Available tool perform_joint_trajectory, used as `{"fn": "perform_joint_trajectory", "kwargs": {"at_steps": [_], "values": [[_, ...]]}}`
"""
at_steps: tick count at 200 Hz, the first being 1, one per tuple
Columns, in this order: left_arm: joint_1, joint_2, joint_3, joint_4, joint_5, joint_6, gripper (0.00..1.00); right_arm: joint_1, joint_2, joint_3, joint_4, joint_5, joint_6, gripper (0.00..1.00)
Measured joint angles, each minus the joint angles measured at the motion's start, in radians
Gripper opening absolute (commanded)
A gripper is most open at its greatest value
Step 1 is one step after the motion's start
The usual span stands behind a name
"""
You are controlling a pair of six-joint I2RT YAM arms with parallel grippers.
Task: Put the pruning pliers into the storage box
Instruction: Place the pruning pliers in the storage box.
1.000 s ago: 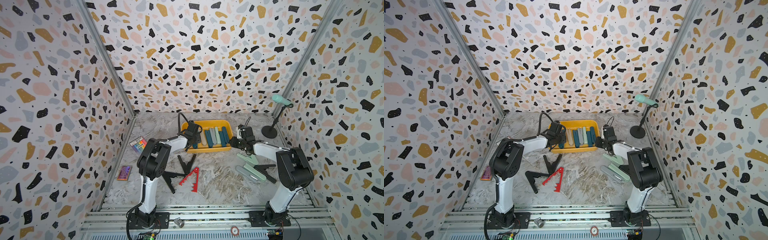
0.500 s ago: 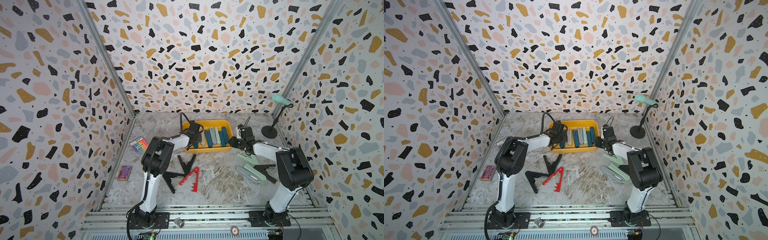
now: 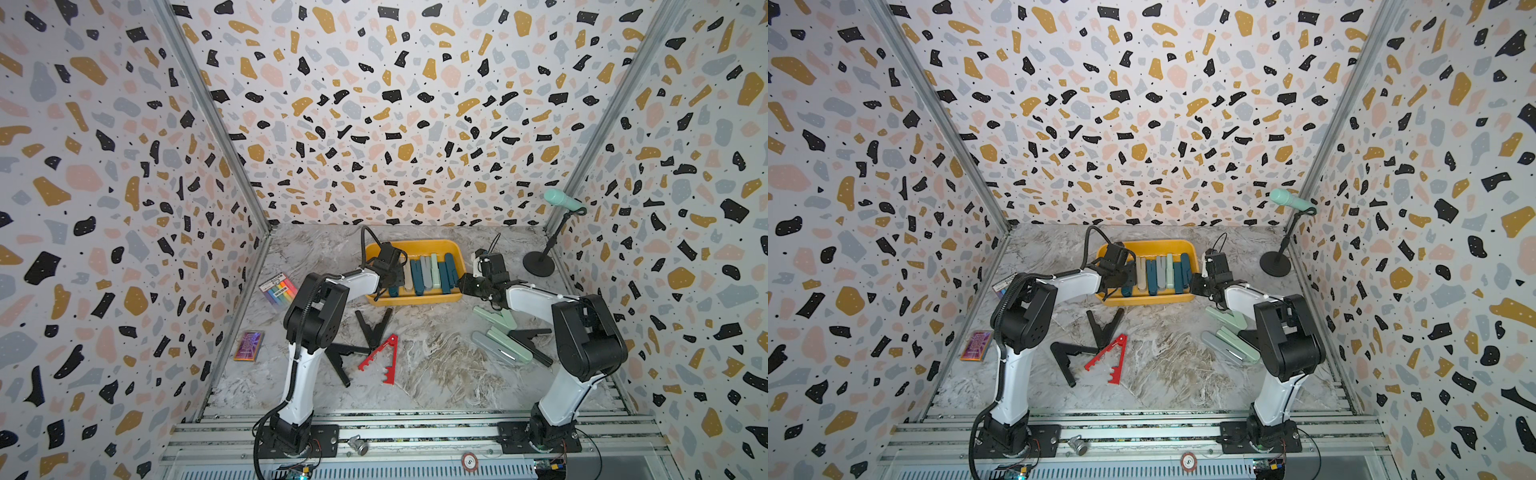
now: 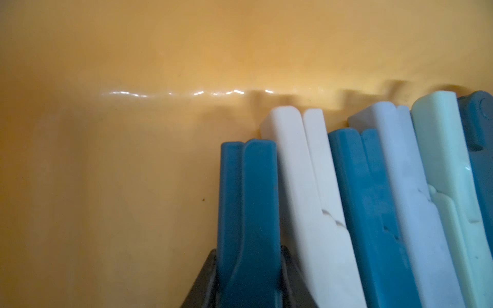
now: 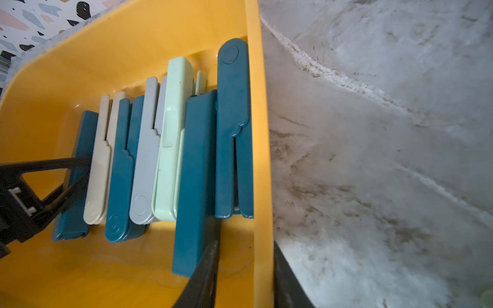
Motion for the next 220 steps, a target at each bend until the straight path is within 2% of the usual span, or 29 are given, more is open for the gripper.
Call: {"fn": "perform_joint_trajectory", "kwargs": {"at_steps": [48,101,145,173,205,220], "values": [[-0.002,0.000,-0.002,0.012,0.009,-0.011,0.37,0.000,0.000,0.000,0.000,0.003,0.000,0.36],[-0.003,-0.006,-0.002,0.014,0.005,-0.014,0.43,0.000,-0.003,0.011,-0.006,0.011,-0.011,0.40],[-0.003,-0.069,-0.037,0.029,-0.014,-0.011,0.53,-0.012,-0.029,0.011,-0.011,0.025,-0.021,0.40],[-0.005,-0.126,-0.052,0.048,-0.037,0.000,0.62,-0.020,-0.047,0.011,-0.011,0.030,-0.025,0.42],[-0.016,-0.217,-0.120,0.077,-0.093,0.014,0.81,-0.029,-0.063,0.011,-0.013,0.036,-0.031,0.44],[-0.027,-0.267,-0.167,0.087,-0.126,0.021,0.86,-0.033,-0.073,0.009,-0.013,0.042,-0.034,0.44]]}}
